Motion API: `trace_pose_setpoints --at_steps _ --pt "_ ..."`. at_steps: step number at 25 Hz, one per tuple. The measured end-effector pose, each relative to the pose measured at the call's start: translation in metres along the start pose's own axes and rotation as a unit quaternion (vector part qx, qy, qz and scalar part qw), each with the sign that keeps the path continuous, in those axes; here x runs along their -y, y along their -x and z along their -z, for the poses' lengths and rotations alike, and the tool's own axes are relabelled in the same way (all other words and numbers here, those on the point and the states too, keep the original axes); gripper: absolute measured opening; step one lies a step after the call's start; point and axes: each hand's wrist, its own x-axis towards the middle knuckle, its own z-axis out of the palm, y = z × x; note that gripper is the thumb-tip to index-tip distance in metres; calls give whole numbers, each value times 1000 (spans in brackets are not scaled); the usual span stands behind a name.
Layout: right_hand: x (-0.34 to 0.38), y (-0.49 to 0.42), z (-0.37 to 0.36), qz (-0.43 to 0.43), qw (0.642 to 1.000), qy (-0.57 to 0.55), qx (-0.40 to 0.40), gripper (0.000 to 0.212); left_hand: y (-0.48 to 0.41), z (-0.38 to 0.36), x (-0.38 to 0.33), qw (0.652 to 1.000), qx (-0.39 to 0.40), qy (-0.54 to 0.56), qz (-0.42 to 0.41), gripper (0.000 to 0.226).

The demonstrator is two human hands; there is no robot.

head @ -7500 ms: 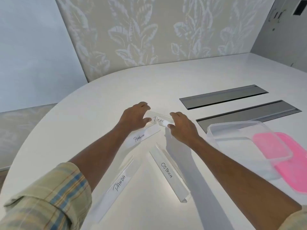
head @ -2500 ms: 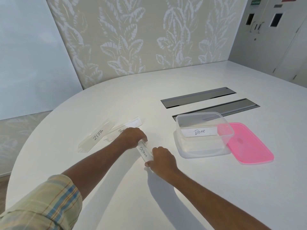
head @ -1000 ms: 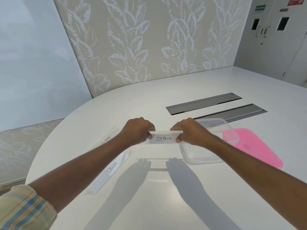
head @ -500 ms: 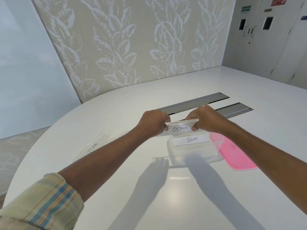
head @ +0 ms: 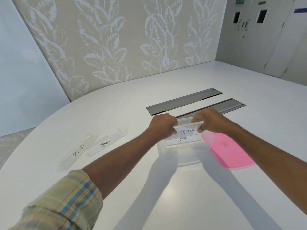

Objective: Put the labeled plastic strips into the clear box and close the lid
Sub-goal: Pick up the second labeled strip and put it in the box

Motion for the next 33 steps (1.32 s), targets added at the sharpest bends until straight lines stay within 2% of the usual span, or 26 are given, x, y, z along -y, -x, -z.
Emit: trace_pose_setpoints --at_steps 4,7,13,17,21,28,33 --pt "-8 -12 -12 15 999 27 26 48 -11 -18 0 999 26 28 5 31" --pt "-10 -19 -25 22 995 56 75 54 -14 -32 5 996 66 53 -2 43" --pt "-14 -26 -45 29 986 88 140 46 -16 -47 4 990 126 65 -5 45" --pt "-18 -29 -55 43 982 111 145 43 -19 -57 -1 989 139 48 -22 32" --pt "-22 -30 -60 56 981 118 142 39 -18 -61 -4 988 146 23 -35 17" --pt "-28 -33 -63 49 985 97 132 36 -18 -62 -8 990 134 25 -35 27" --pt "-27 -34 -58 17 991 56 118 42 -11 -44 4 992 63 107 -15 30"
